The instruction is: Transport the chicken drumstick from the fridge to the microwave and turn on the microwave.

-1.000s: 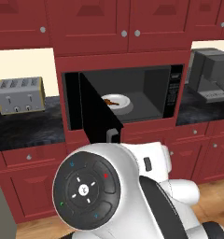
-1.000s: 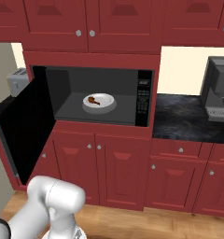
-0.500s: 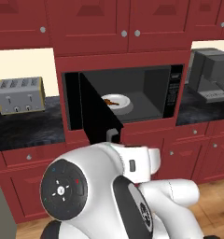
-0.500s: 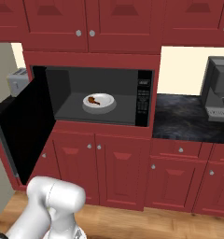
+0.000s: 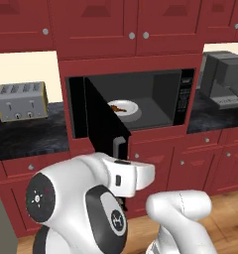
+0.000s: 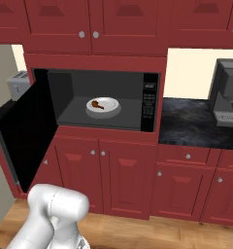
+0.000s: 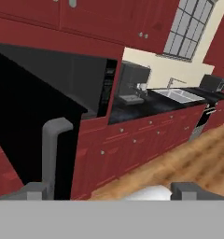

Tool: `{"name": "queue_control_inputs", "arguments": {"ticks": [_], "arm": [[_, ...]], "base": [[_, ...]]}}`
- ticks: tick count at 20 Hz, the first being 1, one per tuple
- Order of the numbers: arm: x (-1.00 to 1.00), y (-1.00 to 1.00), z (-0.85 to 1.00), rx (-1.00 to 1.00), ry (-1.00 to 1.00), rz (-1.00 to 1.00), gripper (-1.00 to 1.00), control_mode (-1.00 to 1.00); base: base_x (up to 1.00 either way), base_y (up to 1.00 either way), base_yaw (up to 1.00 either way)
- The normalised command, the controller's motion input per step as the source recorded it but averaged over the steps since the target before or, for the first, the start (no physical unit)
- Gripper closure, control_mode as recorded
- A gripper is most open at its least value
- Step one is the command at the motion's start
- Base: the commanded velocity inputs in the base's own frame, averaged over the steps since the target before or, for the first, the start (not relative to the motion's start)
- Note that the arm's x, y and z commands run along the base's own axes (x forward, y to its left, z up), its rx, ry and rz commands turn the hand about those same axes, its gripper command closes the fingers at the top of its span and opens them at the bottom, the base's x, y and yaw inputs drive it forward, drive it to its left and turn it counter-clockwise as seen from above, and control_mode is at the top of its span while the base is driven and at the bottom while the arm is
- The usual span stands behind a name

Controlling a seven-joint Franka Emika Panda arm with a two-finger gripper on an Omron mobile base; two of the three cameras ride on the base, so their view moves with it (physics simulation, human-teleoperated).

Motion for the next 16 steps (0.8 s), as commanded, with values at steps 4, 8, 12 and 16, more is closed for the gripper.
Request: {"name": "queue_control_inputs", "arguments": {"ticks": [4,8,12,16], "arm": [[0.31,0.29,-0.24,0.0,-0.08,-0.09,-1.0,-1.0],[0.43,0.34,-0.33,0.0,-0.01,-0.08,1.0,-1.0],[0.53,0.06,-0.26,0.0,0.0,-0.05,1.0,-1.0],[0.55,0.07,-0.3,0.0,0.0,-0.05,1.0,-1.0]], "base": [[0.0,0.0,0.0],[0.0,0.0,0.0],[0.0,0.0,0.0],[0.0,0.0,0.0]]}}
